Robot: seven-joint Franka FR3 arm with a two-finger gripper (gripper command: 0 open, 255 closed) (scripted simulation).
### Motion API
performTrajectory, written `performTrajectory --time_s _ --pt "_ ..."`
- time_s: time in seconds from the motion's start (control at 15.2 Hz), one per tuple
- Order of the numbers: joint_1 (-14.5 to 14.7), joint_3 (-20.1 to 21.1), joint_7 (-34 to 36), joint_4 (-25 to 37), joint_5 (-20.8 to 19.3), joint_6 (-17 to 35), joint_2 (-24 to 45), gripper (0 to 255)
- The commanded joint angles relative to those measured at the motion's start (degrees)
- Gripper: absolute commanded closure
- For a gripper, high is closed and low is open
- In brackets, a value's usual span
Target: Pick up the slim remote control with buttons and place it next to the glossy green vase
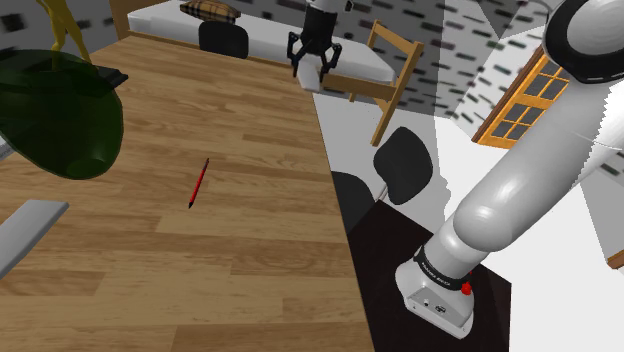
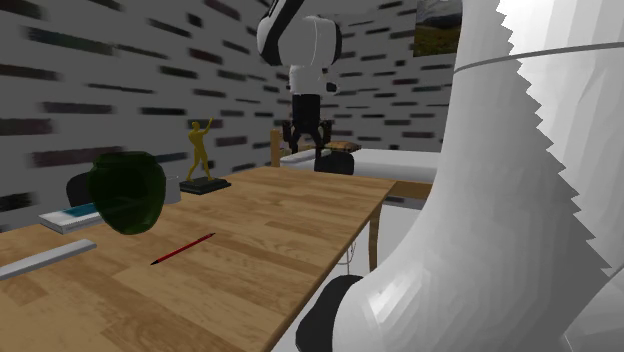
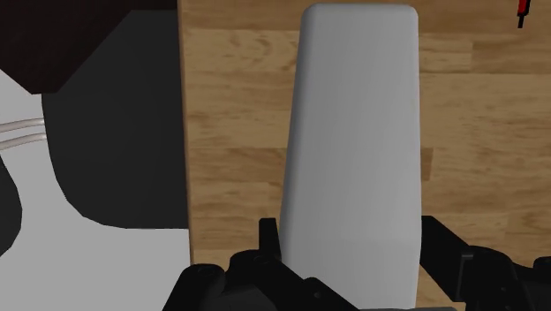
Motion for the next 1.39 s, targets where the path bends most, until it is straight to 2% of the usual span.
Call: performTrajectory --time_s 0.0,0.86,1.32 --pt "0.0 0.0 0.0 1.8 0.0 -1.7 0.1 255" --pt "0.1 0.1 0.2 14.2 -0.3 -12.1 2.1 255" --pt "4.6 4.8 9.5 12.0 0.0 -11.8 0.2 255"
